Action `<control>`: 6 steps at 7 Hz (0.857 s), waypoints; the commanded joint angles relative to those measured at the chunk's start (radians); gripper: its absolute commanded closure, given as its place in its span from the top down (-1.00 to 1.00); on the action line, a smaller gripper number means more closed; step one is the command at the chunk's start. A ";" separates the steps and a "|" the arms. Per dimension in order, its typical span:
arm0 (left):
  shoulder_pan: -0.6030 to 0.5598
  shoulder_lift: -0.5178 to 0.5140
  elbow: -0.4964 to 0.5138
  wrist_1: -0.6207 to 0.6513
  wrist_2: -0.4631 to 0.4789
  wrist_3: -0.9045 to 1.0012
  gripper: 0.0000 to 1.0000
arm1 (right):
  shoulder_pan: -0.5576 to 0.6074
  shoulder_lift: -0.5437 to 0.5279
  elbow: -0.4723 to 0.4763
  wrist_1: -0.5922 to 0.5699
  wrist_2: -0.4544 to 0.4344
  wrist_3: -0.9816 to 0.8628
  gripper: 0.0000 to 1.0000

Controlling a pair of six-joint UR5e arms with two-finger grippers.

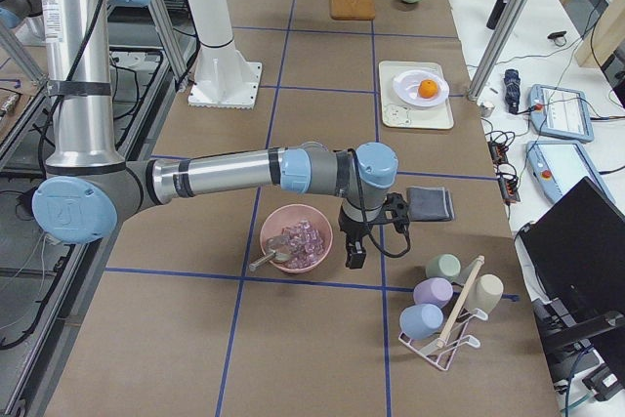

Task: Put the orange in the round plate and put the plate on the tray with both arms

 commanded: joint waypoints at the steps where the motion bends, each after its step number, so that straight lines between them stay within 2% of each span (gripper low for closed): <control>1: 0.000 0.000 0.000 -0.002 0.000 0.000 0.97 | 0.008 -0.007 0.001 0.020 0.001 0.008 1.00; 3: 0.000 -0.001 0.000 -0.002 0.000 0.000 0.97 | 0.031 -0.016 0.002 0.101 -0.001 0.003 1.00; 6: 0.000 -0.001 0.000 -0.002 0.000 0.003 0.97 | 0.039 -0.024 0.033 0.103 0.005 -0.003 1.00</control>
